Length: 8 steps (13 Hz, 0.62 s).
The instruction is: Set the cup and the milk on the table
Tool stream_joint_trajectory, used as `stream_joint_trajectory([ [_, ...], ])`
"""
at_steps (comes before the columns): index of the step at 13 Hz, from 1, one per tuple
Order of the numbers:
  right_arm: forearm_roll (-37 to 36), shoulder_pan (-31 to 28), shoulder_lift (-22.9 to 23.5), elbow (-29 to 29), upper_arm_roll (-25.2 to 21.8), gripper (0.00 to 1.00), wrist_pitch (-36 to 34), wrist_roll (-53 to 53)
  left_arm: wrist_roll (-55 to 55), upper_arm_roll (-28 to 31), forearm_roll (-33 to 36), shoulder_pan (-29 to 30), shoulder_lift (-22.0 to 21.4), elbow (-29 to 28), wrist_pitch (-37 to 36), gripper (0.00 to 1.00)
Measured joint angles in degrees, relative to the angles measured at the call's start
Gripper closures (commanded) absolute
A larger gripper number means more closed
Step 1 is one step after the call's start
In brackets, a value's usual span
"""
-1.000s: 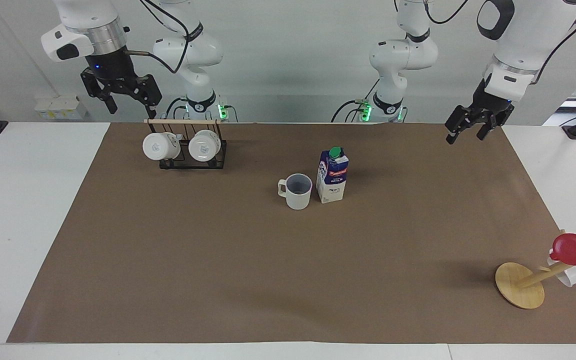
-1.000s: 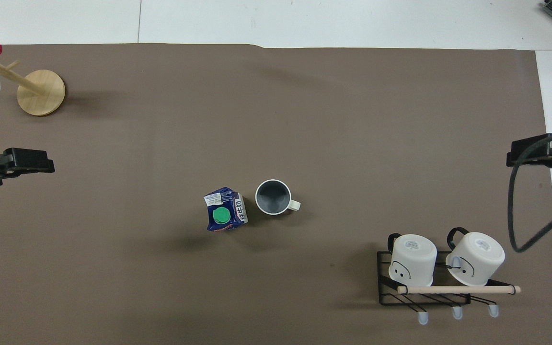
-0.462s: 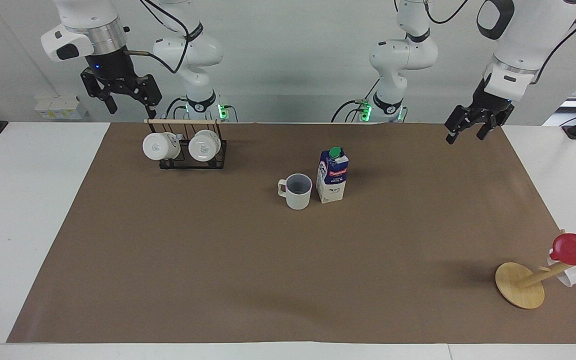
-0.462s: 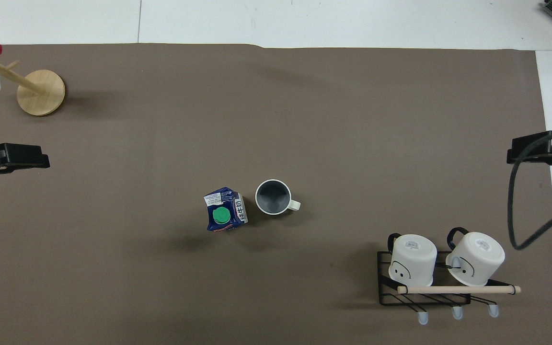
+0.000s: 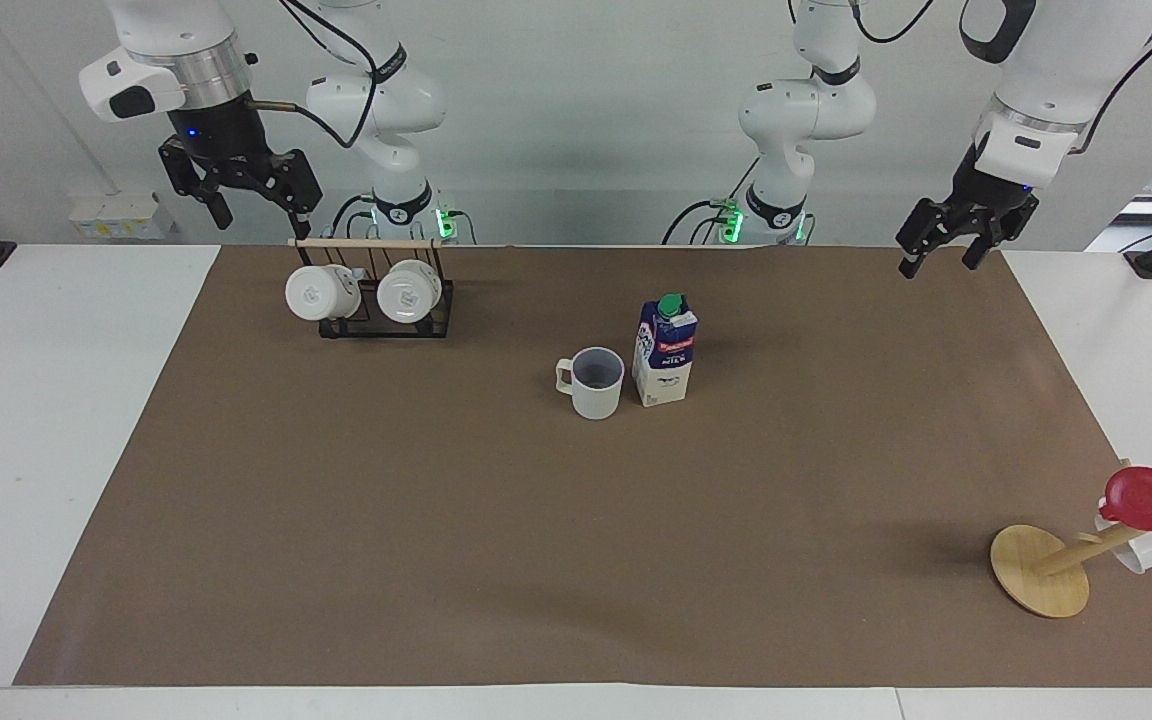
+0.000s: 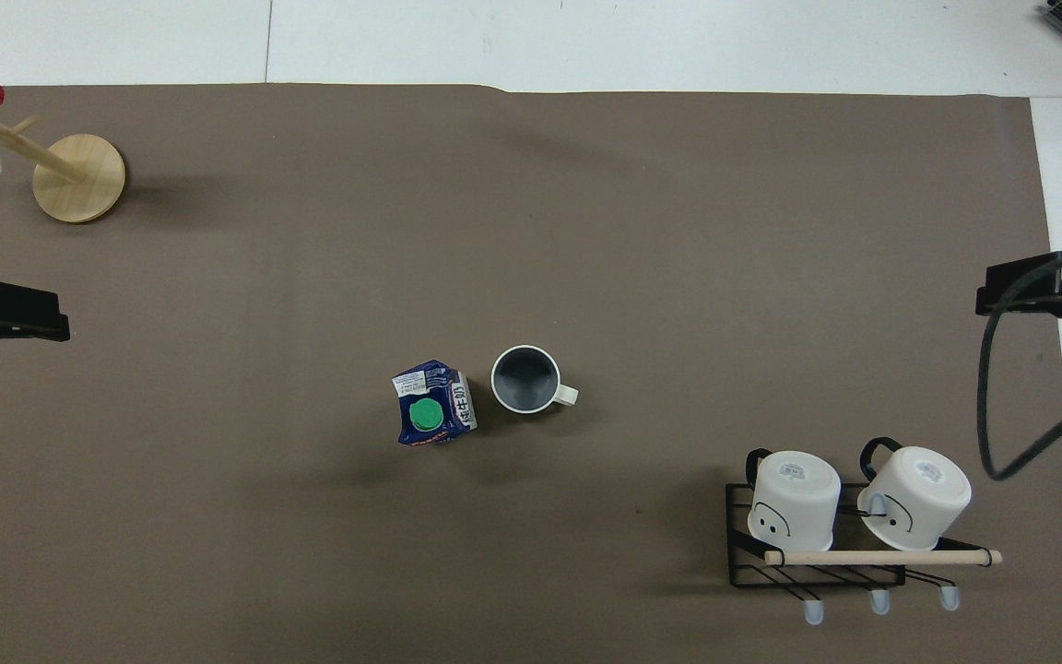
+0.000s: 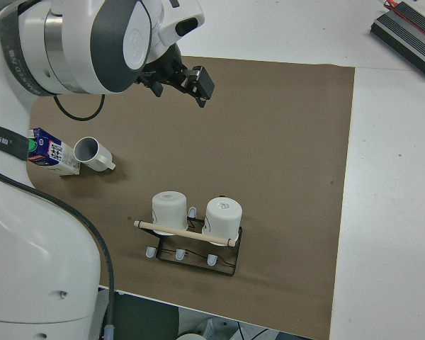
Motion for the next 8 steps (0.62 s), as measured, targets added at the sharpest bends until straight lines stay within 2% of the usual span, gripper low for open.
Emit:
stream_joint_trajectory([
  [8, 0.0, 0.0, 0.0, 0.0, 0.0, 0.0, 0.0, 0.0, 4.59, -0.29, 0.06, 0.0, 1.32, 1.6, 0.87, 0.0],
])
